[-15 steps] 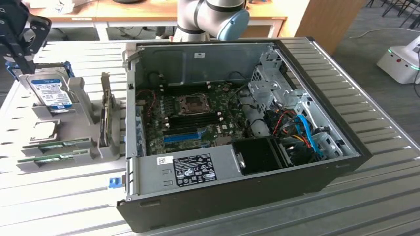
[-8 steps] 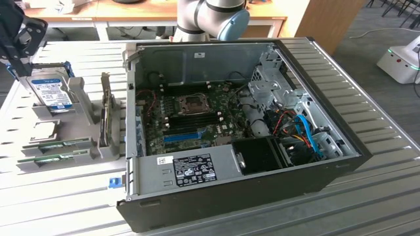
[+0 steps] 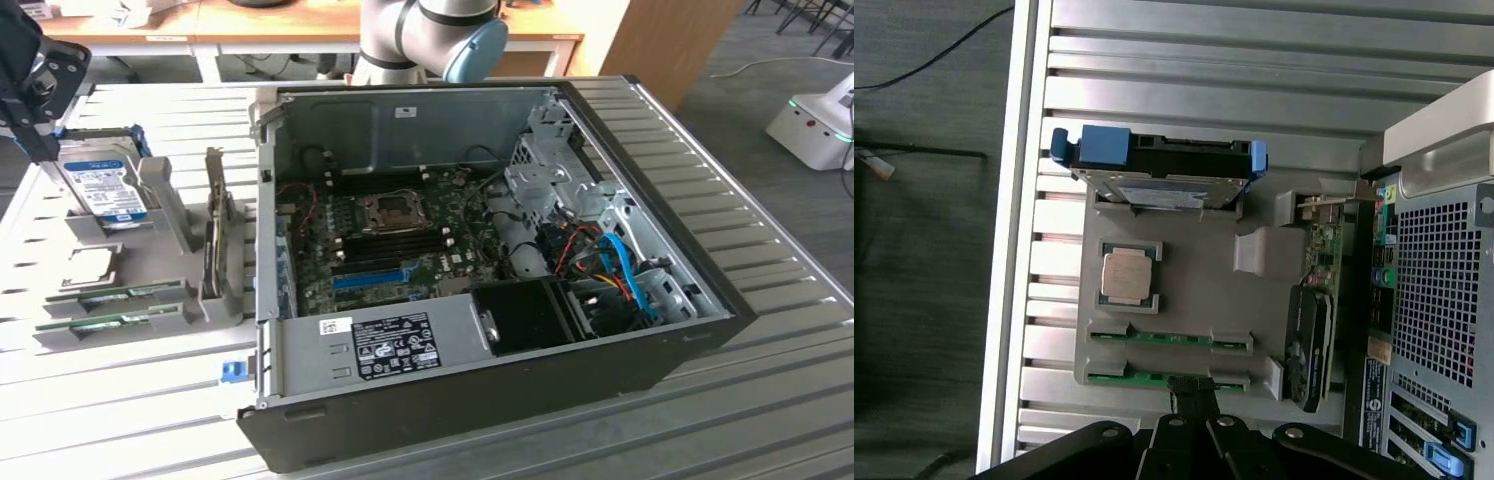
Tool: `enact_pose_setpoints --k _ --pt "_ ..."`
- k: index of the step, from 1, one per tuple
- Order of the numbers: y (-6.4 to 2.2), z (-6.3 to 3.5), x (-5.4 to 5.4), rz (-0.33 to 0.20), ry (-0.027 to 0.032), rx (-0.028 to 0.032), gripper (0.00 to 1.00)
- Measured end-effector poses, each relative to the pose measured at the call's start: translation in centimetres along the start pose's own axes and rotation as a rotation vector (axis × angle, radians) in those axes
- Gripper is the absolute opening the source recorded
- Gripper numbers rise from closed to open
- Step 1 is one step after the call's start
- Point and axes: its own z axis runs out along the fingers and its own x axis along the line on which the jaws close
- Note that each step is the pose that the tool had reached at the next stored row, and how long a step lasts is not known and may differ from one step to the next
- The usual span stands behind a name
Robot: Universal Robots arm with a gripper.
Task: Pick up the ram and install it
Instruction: 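Reach for the ram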
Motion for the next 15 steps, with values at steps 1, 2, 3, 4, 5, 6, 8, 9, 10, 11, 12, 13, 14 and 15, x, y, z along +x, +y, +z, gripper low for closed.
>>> enact_pose_setpoints --k 1,2,3,4,5,6,8,9,10,11,12,13,14,15 --pt "0.00 0.01 0.00 0.000 -0.0001 0.0000 0.11" --pt "-0.01 0.00 0.00 0.000 -0.0001 0.0000 0.11" --pt "-0.01 0.01 0.00 0.000 -0.0001 0.0000 0.11" --pt "-0.01 0.00 0.00 0.000 0.0000 0.0000 0.11" --pt "-0.01 0.00 0.00 0.000 -0.0001 0.0000 0.11" --pt "-0.01 0.00 0.00 0.000 0.0000 0.0000 0.11" --pt "-0.03 0.00 -0.08 0.000 -0.0001 0.0000 0.11" --pt "-0.04 0.00 -0.10 0.000 0.0000 0.0000 0.11" --pt "-0.05 0.00 -0.14 0.000 0.0000 0.0000 0.11" --pt "-0.08 0.00 -0.18 0.000 -0.0001 0.0000 0.11" --pt "-0.09 0.01 -0.21 0.000 -0.0001 -0.0001 0.11" --pt "-0.10 0.01 -0.27 0.000 -0.0002 -0.0001 0.11" --pt "-0.11 0.01 -0.31 0.000 -0.0001 0.0000 0.11" --pt "-0.11 0.01 -0.34 0.000 -0.0001 0.0000 0.11"
